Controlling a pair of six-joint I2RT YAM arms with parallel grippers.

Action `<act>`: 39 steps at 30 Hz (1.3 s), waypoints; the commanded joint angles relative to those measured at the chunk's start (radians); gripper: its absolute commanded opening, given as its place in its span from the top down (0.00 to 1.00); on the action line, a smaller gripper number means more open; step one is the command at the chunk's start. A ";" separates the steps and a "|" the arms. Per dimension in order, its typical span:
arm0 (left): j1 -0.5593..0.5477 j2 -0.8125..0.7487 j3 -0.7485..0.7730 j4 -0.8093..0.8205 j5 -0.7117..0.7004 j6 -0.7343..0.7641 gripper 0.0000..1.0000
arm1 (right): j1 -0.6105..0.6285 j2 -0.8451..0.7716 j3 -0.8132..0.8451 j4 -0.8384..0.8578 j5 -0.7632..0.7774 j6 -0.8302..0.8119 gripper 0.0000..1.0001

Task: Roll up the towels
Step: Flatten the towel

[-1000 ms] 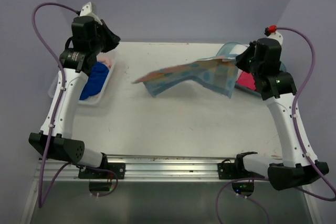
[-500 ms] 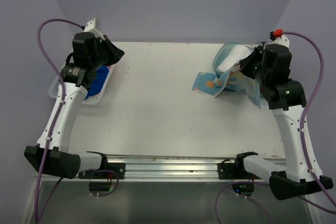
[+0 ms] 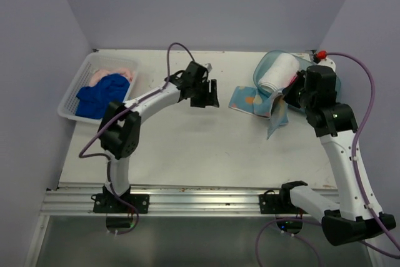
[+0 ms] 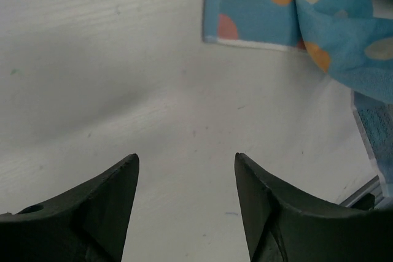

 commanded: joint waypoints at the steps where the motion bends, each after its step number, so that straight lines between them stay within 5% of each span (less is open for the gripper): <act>1: -0.057 0.175 0.247 -0.038 -0.086 0.026 0.32 | -0.002 -0.073 -0.019 -0.049 0.061 -0.007 1.00; 10: -0.152 0.585 0.767 -0.212 -0.245 0.094 0.31 | -0.001 -0.150 -0.108 -0.137 0.074 0.007 1.00; 17: -0.179 0.690 0.799 -0.206 -0.276 0.100 0.35 | -0.001 -0.182 -0.143 -0.160 0.058 0.018 1.00; 21: -0.209 0.738 0.840 -0.216 -0.261 0.097 0.48 | -0.002 -0.187 -0.143 -0.164 0.063 0.022 1.00; 23: -0.218 0.747 0.840 -0.216 -0.258 0.097 0.66 | -0.001 -0.190 -0.137 -0.169 0.066 0.022 1.00; 24: -0.221 0.748 0.828 -0.215 -0.244 0.094 0.75 | -0.001 -0.191 -0.134 -0.171 0.072 0.021 1.00; 25: -0.221 0.741 0.820 -0.213 -0.241 0.092 0.95 | -0.001 -0.191 -0.132 -0.174 0.074 0.021 1.00; 26: -0.221 0.733 0.810 -0.213 -0.242 0.092 1.00 | -0.001 -0.191 -0.131 -0.174 0.074 0.021 1.00; 30: -0.194 0.595 0.604 -0.154 -0.245 0.083 1.00 | -0.001 -0.191 -0.154 -0.171 0.071 0.021 1.00; 39: 0.056 -0.081 -0.049 0.080 -0.141 0.079 1.00 | -0.001 -0.158 -0.249 -0.080 -0.023 0.024 1.00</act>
